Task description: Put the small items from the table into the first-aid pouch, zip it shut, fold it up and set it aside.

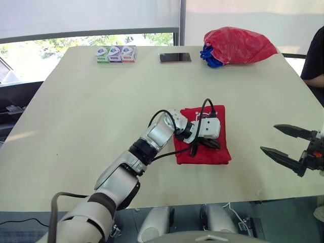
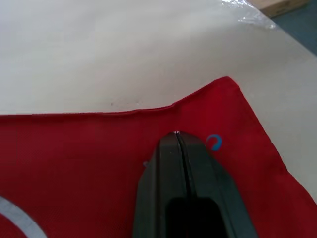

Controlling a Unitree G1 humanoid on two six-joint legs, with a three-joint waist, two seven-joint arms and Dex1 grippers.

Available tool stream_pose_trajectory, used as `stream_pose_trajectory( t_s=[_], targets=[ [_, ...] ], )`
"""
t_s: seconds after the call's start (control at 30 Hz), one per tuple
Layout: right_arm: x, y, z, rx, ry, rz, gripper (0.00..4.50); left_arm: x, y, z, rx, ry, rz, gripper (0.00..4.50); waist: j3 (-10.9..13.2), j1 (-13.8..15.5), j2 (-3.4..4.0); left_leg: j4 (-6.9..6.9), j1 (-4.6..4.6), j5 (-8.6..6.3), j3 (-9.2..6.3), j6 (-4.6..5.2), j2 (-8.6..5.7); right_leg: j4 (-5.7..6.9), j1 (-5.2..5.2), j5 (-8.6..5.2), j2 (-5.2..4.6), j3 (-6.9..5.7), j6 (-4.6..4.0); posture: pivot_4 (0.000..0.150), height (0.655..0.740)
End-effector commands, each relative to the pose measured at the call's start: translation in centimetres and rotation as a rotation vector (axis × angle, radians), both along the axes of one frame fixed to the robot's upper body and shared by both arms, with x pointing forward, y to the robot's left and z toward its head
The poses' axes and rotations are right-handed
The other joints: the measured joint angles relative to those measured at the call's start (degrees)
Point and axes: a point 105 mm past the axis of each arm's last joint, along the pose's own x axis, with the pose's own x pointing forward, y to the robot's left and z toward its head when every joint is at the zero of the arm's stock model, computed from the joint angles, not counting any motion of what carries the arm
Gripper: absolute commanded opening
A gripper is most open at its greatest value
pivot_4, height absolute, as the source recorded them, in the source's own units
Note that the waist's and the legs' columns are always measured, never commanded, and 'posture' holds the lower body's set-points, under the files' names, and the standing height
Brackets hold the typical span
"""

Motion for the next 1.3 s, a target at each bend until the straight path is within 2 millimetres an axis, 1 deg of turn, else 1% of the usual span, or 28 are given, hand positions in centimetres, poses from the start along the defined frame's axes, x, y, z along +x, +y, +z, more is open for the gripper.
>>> stream_pose_trajectory(
  t_s=[0.03,0.13,0.2,0.23,0.37,0.43,0.47,0.53,0.57,0.63,0.67,0.73,0.83,0.87,0.97,1.0,1.07,1.13,1.23,1.3],
  targets=[
    [-0.2,0.1,0.9,-0.006,-0.043,-0.001,4.5,-0.6,1.3,-4.2,0.157,0.036,0.002,0.02,0.0,0.0,0.02,0.0,0.0,-0.01,0.0,0.01,0.0,0.0,0.0,0.0,0.0,0.0,0.0,0.15,0.74],
    [-0.3,0.1,0.9,-0.005,-0.042,-0.003,4.5,-0.6,1.7,-5.0,0.189,0.038,0.018,0.02,-0.2,0.0,0.03,0.0,0.04,-0.02,0.0,0.04,0.0,0.0,0.04,0.0,0.01,-0.01,0.01,0.15,0.74],
    [-0.3,0.1,0.9,-0.004,-0.041,-0.004,4.5,-0.4,1.4,-4.8,0.153,0.033,0.03,0.02,-0.3,0.0,0.07,0.0,0.06,-0.11,0.0,0.18,0.0,0.01,0.06,0.0,0.01,-0.01,0.01,0.15,0.74],
    [-0.3,0.1,0.9,-0.004,-0.041,-0.004,4.5,-0.3,1.0,-4.2,0.115,0.048,0.045,0.02,-0.4,0.0,0.09,0.0,0.08,-0.12,-0.01,0.2,0.0,0.0,0.09,0.0,0.01,-0.02,0.01,0.15,0.74],
    [-0.3,0.1,0.9,-0.004,-0.042,-0.004,4.5,0.3,-0.3,-0.7,-0.027,0.098,0.101,0.02,-0.4,0.1,0.15,0.03,0.08,-0.14,-0.01,0.24,-0.01,0.0,0.12,-0.01,0.0,-0.04,0.02,0.15,0.74],
    [-0.3,0.0,1.0,-0.005,-0.043,-0.006,4.5,0.8,-0.8,1.6,-0.1,0.099,0.128,0.02,-0.4,0.0,0.15,0.04,0.07,-0.14,-0.02,0.24,-0.01,0.0,0.12,-0.01,0.01,-0.05,0.02,0.15,0.74],
    [-0.2,0.0,1.0,-0.005,-0.044,-0.006,4.5,1.1,-1.1,3.1,-0.149,0.103,0.14,0.02,-0.4,0.0,0.16,0.04,0.05,-0.14,-0.02,0.24,-0.01,0.01,0.1,-0.01,0.01,-0.06,0.02,0.15,0.74],
    [-0.2,0.0,1.0,-0.004,-0.046,-0.006,4.5,1.6,-1.5,5.3,-0.219,0.11,0.156,0.02,-0.3,-0.1,0.13,0.04,0.03,-0.14,-0.02,0.24,-0.01,0.02,0.08,-0.01,0.02,-0.05,0.02,0.15,0.74],
    [-0.2,0.1,1.0,-0.002,-0.046,-0.004,4.5,1.9,-1.8,6.2,-0.248,0.101,0.162,0.02,-0.3,-0.1,0.12,0.06,-0.03,-0.13,-0.03,0.22,-0.01,0.05,0.0,-0.01,0.02,-0.06,0.02,0.15,0.74],
    [-0.1,0.2,1.0,0.0,-0.046,0.0,4.5,2.5,-2.0,7.0,-0.276,0.067,0.163,0.02,-0.3,-0.1,0.1,0.06,-0.04,-0.03,-0.03,0.06,-0.01,0.05,-0.01,-0.01,0.02,-0.06,0.02,0.15,0.74],
    [-0.1,0.2,1.0,-0.001,-0.047,0.001,4.5,2.8,-2.0,7.0,-0.271,0.058,0.172,0.02,-0.3,-0.1,0.11,0.05,-0.04,-0.01,-0.02,0.02,-0.01,0.02,-0.01,-0.01,0.02,-0.06,0.02,0.15,0.74],
    [0.0,0.3,1.1,0.0,-0.05,0.003,4.5,4.0,-1.8,6.2,-0.228,-0.011,0.206,0.02,-0.3,-0.1,0.11,0.04,-0.03,-0.01,0.0,0.02,-0.01,0.01,0.0,-0.01,0.02,-0.04,0.02,0.15,0.74],
    [-0.1,0.3,1.1,0.0,-0.049,0.004,4.5,5.3,-2.0,5.2,-0.18,-0.014,0.255,0.02,-0.3,-0.1,0.09,0.04,-0.03,0.0,0.0,0.01,-0.02,0.0,0.0,-0.01,0.02,-0.05,0.03,0.15,0.74],
    [-0.2,0.3,1.1,-0.001,-0.048,0.004,4.5,5.4,-2.0,4.4,-0.141,-0.015,0.261,0.02,-0.2,-0.1,0.07,0.04,-0.03,-0.01,0.0,0.02,-0.02,0.01,0.0,-0.01,0.03,-0.04,0.03,0.15,0.74],
    [-0.1,0.3,1.1,-0.001,-0.049,0.003,4.5,5.1,-2.0,1.8,-0.042,0.051,0.269,0.02,-0.2,-0.1,-0.01,0.04,-0.04,-0.01,0.0,0.02,-0.02,0.01,-0.01,-0.01,0.04,-0.05,0.03,0.15,0.74],
    [-0.1,0.3,1.1,-0.001,-0.049,0.002,4.5,4.9,-2.1,1.3,-0.029,0.074,0.273,0.02,-0.2,-0.1,0.01,0.04,-0.03,-0.01,0.0,0.03,-0.03,0.01,0.0,-0.01,0.03,-0.05,0.03,0.15,0.74],
    [-0.2,0.4,1.1,0.002,-0.05,0.001,4.5,4.7,-1.8,-0.4,0.035,0.079,0.276,0.02,-0.2,-0.2,0.01,0.04,-0.02,-0.01,0.01,0.03,-0.03,0.01,0.01,-0.01,0.03,-0.05,0.03,0.15,0.74],
    [-0.3,0.5,1.0,0.005,-0.045,0.001,4.5,4.4,-1.4,-1.6,0.074,0.107,0.283,0.02,-0.2,-0.2,0.03,0.04,-0.01,-0.01,0.01,0.03,-0.02,0.02,0.01,-0.01,0.03,-0.04,0.03,0.15,0.74],
    [-0.5,0.5,0.9,0.007,-0.038,-0.001,4.5,4.3,-0.8,-2.2,0.087,0.126,0.291,0.02,-0.3,-0.2,0.05,0.04,0.02,-0.02,0.0,0.03,-0.02,0.03,0.03,-0.01,0.03,-0.04,0.03,0.15,0.74],
    [-0.5,0.5,0.8,0.007,-0.037,-0.002,4.5,4.5,-0.7,-1.6,0.053,0.122,0.303,0.02,-0.4,-0.2,0.07,0.04,0.04,-0.02,0.01,0.04,-0.02,0.03,0.04,-0.01,0.04,-0.03,0.03,0.15,0.74]
  ],
)
